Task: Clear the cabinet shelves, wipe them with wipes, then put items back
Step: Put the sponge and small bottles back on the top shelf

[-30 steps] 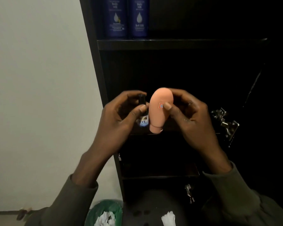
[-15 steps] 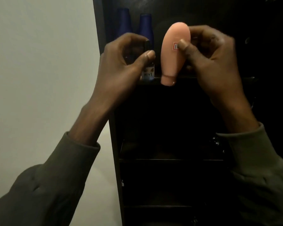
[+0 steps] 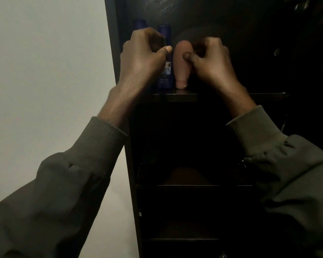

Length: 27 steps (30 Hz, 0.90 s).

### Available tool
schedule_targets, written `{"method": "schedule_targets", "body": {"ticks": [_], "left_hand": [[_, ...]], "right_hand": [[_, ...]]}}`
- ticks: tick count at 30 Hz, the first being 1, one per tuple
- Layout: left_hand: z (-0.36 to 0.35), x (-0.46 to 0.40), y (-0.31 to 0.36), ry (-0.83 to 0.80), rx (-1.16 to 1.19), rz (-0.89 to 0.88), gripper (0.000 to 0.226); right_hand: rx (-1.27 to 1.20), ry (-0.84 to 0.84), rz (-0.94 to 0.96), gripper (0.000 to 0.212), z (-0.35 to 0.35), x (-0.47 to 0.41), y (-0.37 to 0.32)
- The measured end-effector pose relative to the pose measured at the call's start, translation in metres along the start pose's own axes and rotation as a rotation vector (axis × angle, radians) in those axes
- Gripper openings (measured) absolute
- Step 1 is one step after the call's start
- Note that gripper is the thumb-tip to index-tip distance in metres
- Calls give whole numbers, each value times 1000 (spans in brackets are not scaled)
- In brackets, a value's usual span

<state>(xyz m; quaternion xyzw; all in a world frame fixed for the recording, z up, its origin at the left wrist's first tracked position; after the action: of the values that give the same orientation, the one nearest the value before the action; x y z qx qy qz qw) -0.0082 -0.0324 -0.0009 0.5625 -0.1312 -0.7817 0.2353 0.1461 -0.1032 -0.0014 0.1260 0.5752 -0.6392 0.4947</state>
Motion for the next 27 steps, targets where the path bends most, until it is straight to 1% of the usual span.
{"method": "schedule_targets", "body": {"ticks": [3, 6, 15, 20, 27], "left_hand": [[-4, 4, -6, -12, 3, 17, 29], [-4, 5, -10, -19, 10, 35, 31], [-5, 5, -8, -25, 16, 41, 30], [-5, 4, -7, -33, 18, 33, 29], [-6, 3, -7, -39, 18, 38, 28]], "right_hand": [[-9, 25, -46, 32, -2, -4, 6], [-6, 52, -76, 33, -3, -8, 9], [30, -50, -79, 45, -1, -7, 6], [22, -32, -44, 49, 3, -4, 5], [17, -16, -71, 56, 4, -3, 8]]}}
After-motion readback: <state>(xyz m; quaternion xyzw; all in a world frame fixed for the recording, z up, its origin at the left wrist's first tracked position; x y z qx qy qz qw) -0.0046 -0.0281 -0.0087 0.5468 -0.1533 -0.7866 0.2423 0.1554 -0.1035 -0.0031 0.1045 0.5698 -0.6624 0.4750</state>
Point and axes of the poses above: each hand's wrist, its own x-axis away from the middle knuckle, its own z-axis out of the back of the hand, y = z × x, the point moved 2 cm from there along -x, towards the middle knuckle, and after that the axes turned 6 degrees about -x, right-handed, at the moved point
